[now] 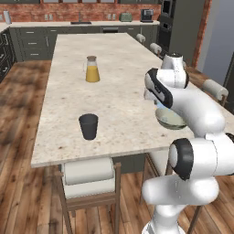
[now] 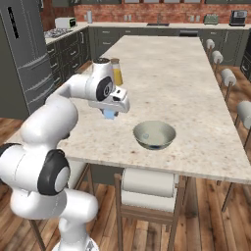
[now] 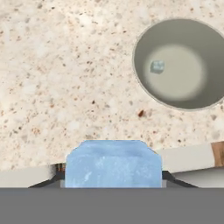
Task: There are two ice cubes in the ice bowl. Place both ice cubes in the glass cup.
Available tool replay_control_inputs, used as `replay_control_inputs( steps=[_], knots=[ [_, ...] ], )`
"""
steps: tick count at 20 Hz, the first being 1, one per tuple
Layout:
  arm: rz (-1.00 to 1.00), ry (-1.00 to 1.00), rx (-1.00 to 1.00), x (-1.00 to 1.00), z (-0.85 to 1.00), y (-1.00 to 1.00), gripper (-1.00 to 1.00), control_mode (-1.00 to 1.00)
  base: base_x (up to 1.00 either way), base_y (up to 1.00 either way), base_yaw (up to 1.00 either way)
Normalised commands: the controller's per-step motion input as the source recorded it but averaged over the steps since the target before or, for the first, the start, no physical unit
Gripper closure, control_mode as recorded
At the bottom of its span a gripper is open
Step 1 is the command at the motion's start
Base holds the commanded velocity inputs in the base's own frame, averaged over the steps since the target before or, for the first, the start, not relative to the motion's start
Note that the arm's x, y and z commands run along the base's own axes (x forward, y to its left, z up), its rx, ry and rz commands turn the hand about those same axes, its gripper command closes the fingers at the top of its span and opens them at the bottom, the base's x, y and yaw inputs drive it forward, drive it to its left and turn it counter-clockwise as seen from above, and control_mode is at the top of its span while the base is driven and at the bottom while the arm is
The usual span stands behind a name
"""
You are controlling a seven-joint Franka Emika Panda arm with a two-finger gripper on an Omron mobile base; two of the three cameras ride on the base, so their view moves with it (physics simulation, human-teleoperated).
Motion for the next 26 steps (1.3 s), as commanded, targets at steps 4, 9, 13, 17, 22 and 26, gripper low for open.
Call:
replay_control_inputs(
  steps=[4,9,13,17,22,26],
  knots=[
    [0.02,-0.01,0.08,-0.57,-0.11,1.00,1.00,-1.00,0.00,0.00,0.00],
    [0.07,0.00,0.13,-0.17,-0.20,1.00,1.00,-1.00,0.00,0.00,0.00],
    [0.06,0.00,0.08,0.00,-0.16,1.00,1.00,-1.00,0.00,0.00,0.00],
    [0.06,0.00,0.03,0.03,-0.05,1.00,1.00,-1.00,0.00,0.00,0.00],
    [0.01,-0.09,-0.03,0.29,-0.03,0.97,1.00,-1.00,0.00,0.00,0.00],
    [-0.07,0.00,-0.07,0.50,0.00,0.67,1.00,-1.00,0.00,0.00,0.00]
  ],
)
